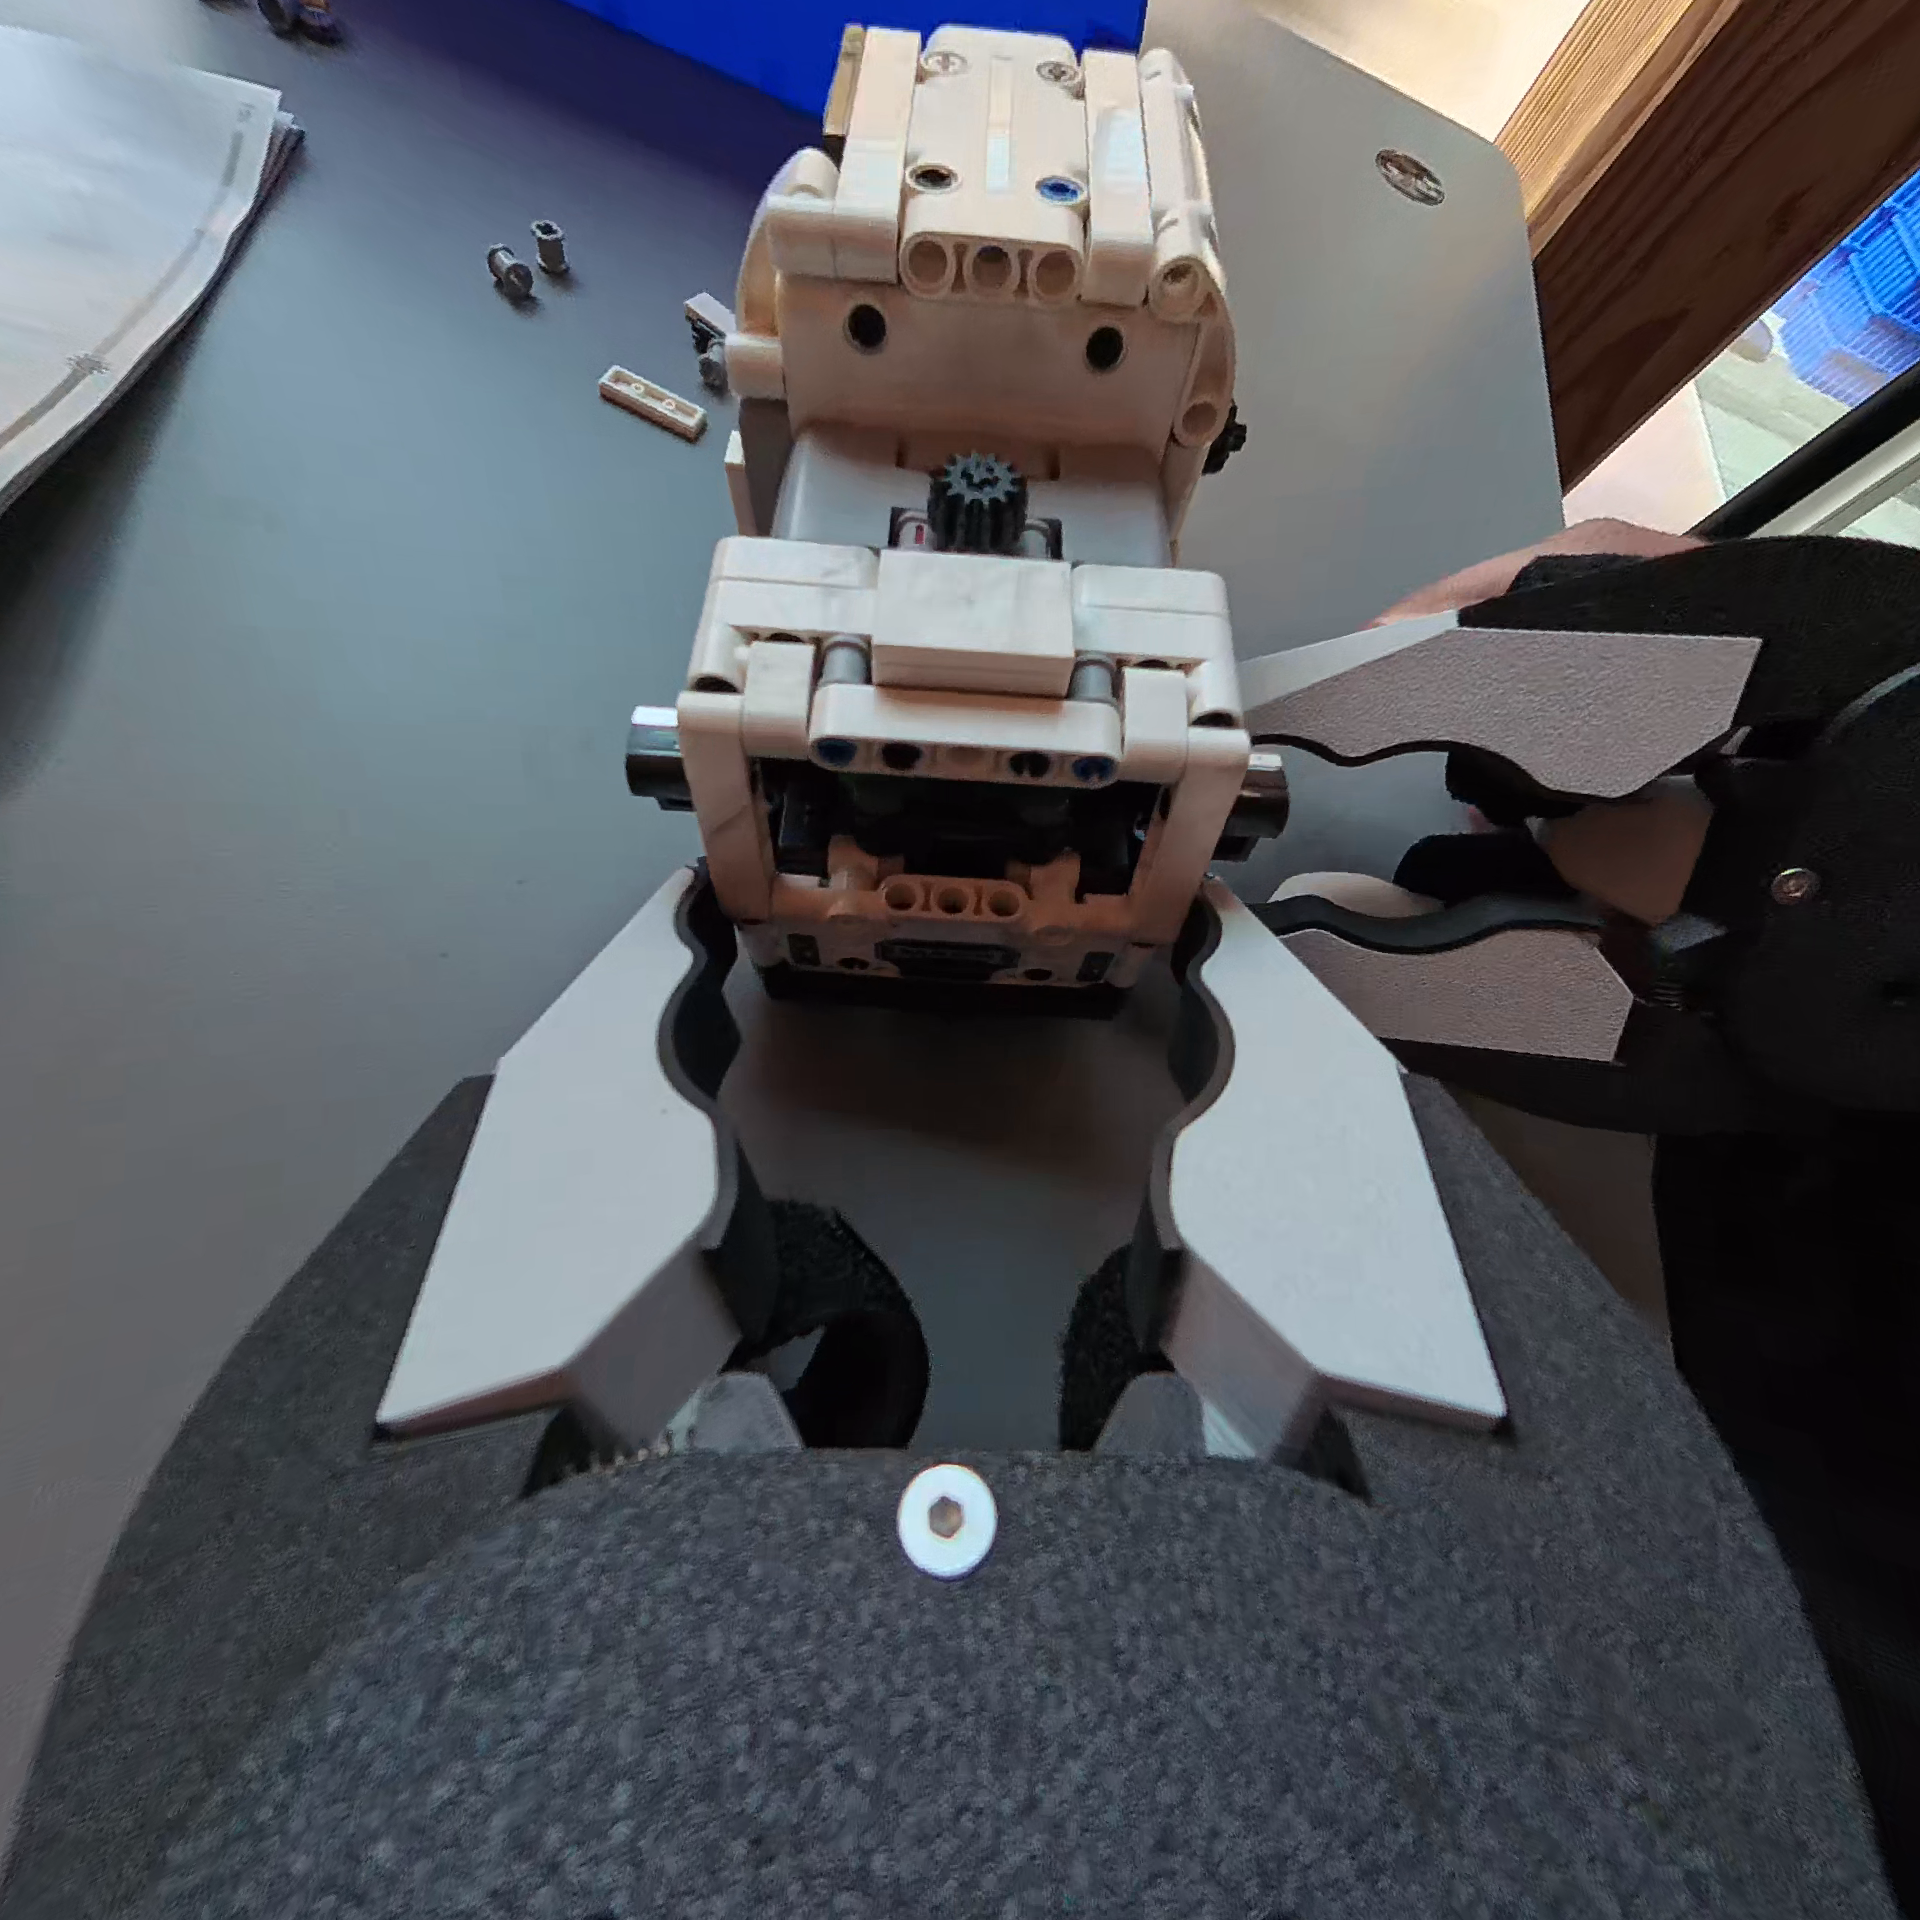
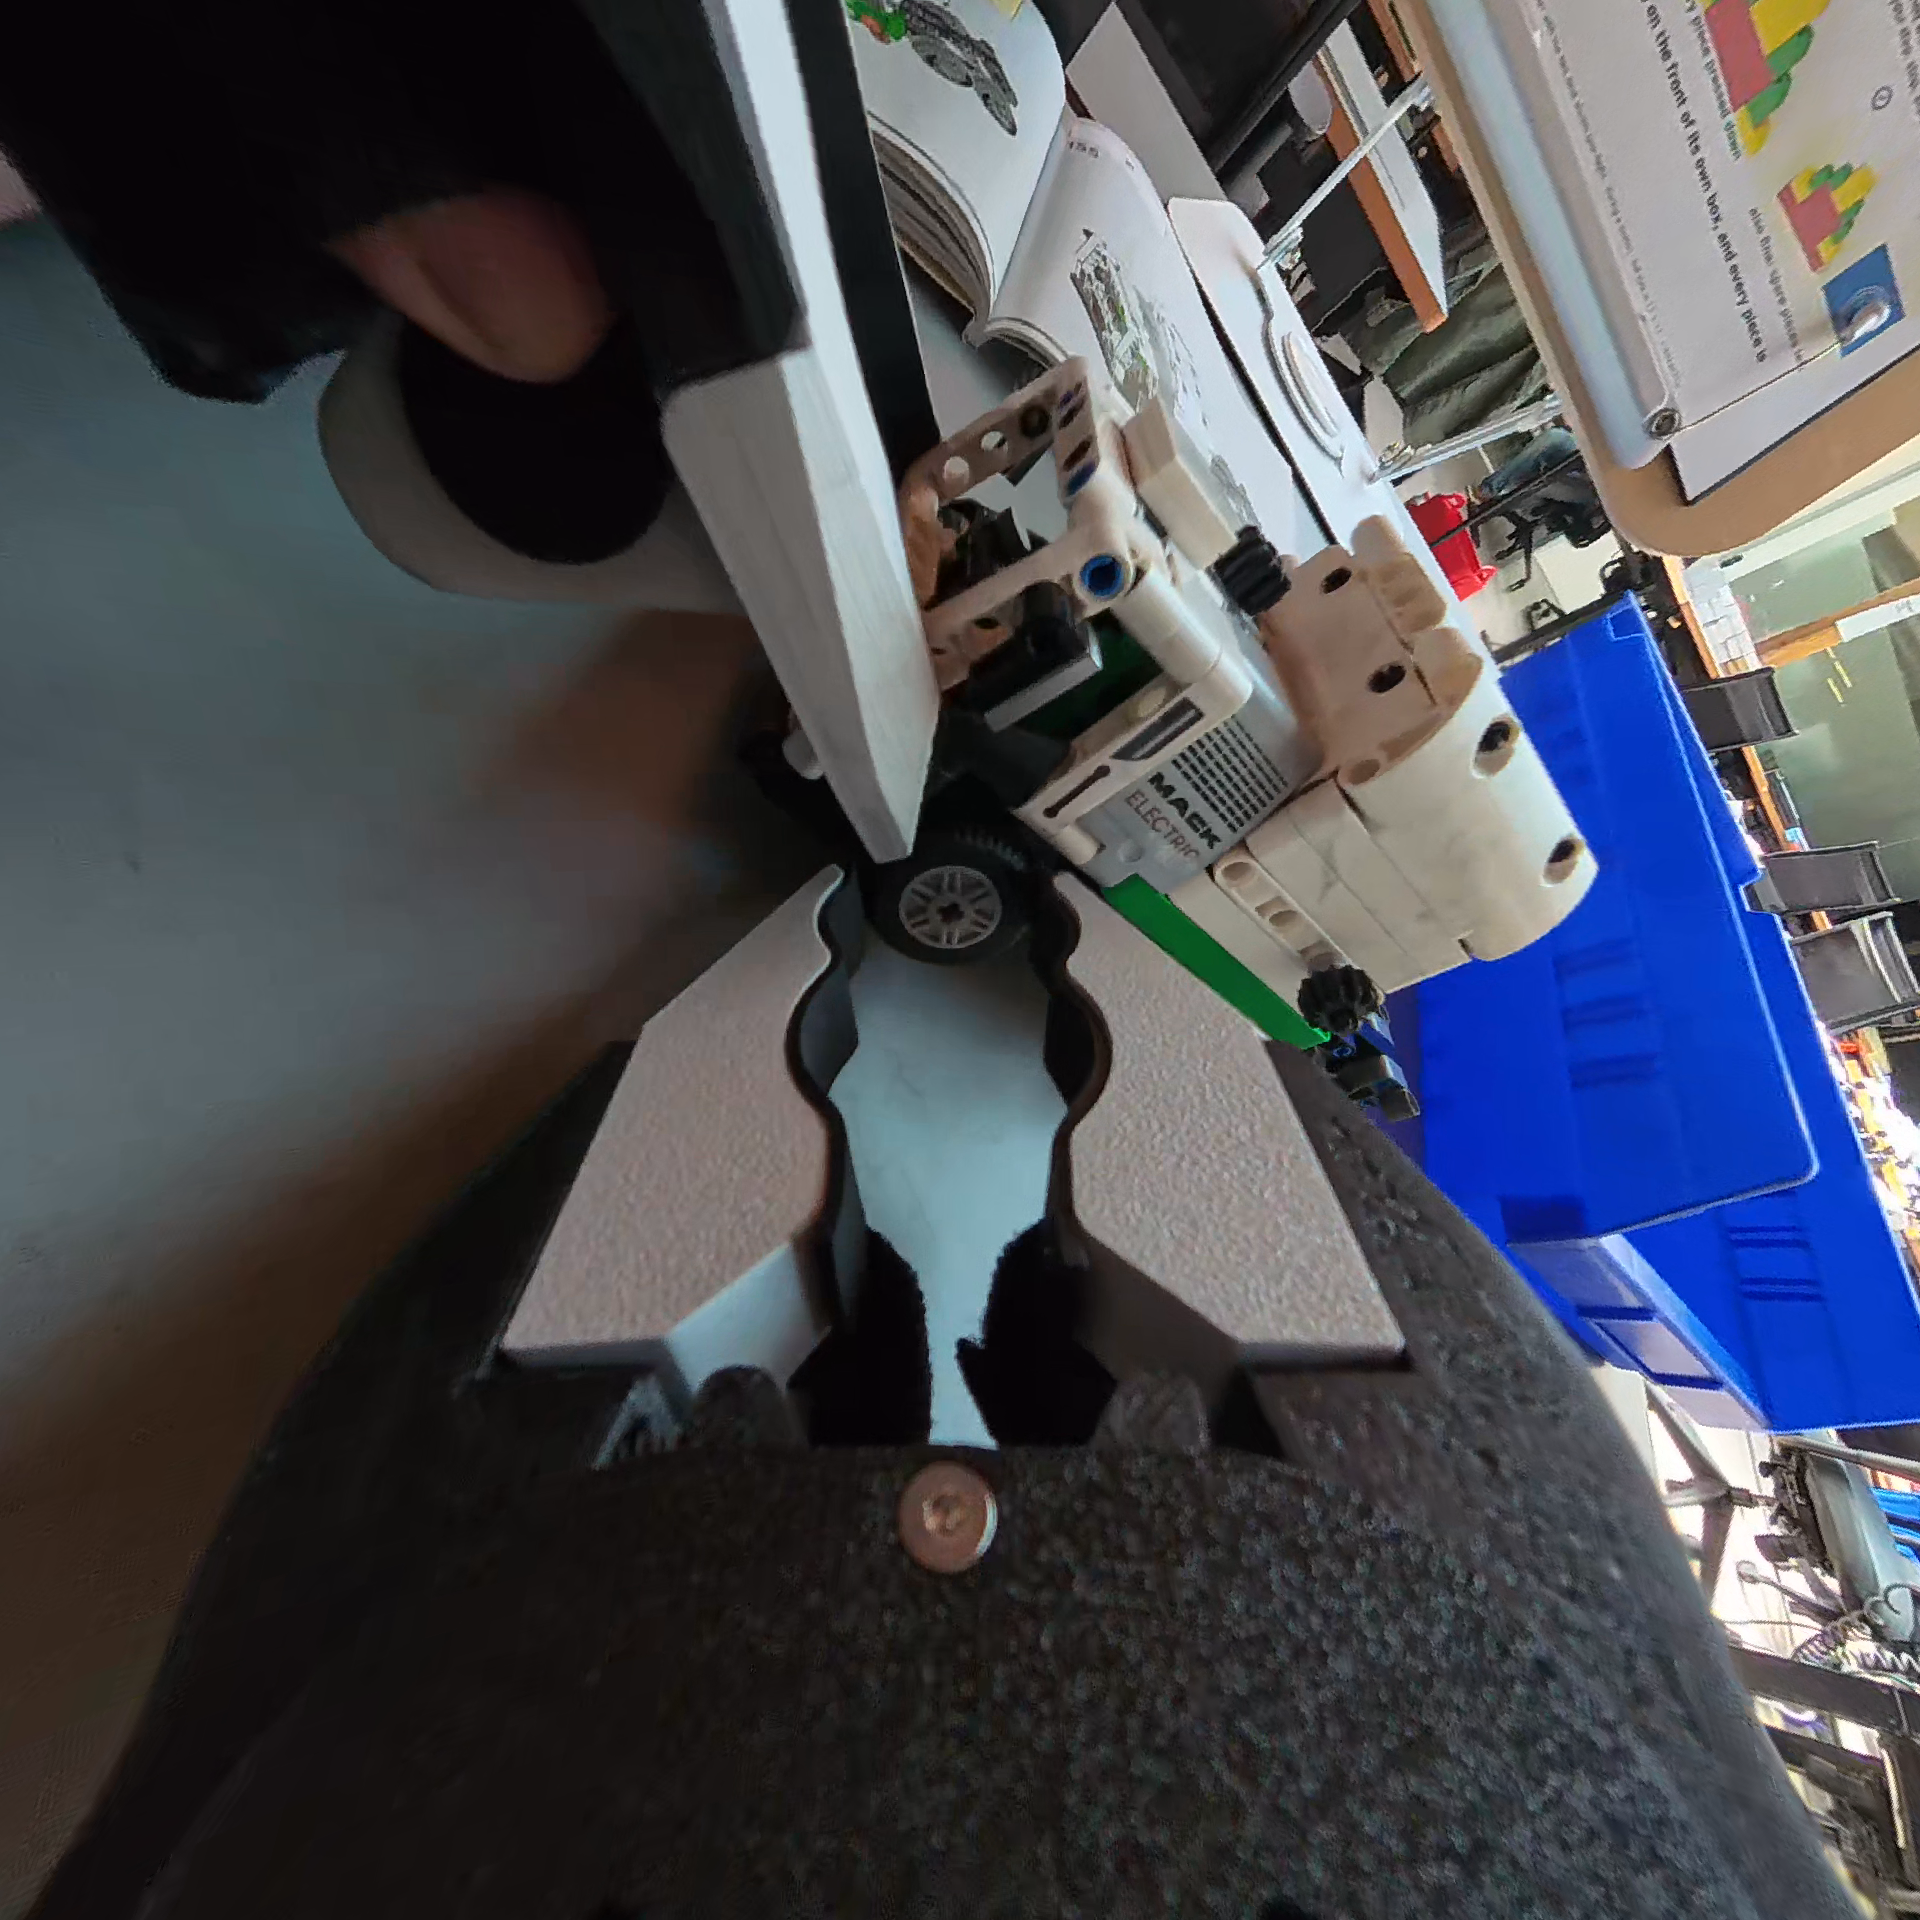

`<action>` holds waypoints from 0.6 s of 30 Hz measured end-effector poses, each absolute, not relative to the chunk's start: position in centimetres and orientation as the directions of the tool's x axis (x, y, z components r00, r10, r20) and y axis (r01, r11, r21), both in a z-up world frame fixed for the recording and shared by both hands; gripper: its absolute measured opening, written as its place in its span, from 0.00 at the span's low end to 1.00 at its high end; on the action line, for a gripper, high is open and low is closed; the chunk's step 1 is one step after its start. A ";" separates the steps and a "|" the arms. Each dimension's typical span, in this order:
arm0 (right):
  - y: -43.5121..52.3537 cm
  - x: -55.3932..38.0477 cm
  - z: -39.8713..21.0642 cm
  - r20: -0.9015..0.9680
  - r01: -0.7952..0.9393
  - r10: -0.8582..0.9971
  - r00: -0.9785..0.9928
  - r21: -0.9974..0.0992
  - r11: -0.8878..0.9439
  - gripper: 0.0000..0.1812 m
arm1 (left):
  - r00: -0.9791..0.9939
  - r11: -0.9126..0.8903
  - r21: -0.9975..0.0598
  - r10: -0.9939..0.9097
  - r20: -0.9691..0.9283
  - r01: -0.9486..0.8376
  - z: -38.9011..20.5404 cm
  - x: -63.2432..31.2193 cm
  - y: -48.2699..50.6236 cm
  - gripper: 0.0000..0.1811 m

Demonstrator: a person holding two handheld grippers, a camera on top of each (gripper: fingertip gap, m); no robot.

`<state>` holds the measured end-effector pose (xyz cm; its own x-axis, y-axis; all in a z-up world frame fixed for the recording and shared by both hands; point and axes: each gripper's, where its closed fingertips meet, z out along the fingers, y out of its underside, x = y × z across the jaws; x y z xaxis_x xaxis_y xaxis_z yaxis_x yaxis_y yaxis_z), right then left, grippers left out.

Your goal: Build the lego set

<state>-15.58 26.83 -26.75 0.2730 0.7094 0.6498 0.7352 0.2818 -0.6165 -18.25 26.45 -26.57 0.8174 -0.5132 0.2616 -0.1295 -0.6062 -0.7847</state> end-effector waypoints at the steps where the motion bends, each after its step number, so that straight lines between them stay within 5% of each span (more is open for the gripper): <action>1: 26.8 -15.6 -26.7 0.658 0.736 0.703 0.270 -0.612 0.289 0.17 | 0.814 -0.614 -0.779 -0.514 0.270 -0.129 -26.7 -18.2 26.4 0.46; 11: 26.6 -15.9 -27.0 0.626 0.723 0.752 0.206 -0.615 0.314 0.17 | 0.784 -0.663 -0.741 -0.513 0.349 -0.104 -27.0 -17.4 26.7 0.59; 18: 27.1 -16.2 -27.0 0.719 0.740 0.682 0.131 -0.529 0.416 0.17 | 0.827 -0.651 -0.745 -0.493 0.270 -0.145 -27.5 -18.1 28.5 0.56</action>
<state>-16.23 27.10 -26.97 0.1309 0.6825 0.7191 0.7398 0.4156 -0.5292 -18.11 28.45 -27.50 0.8271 -0.4930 0.2698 -0.1454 -0.6515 -0.7446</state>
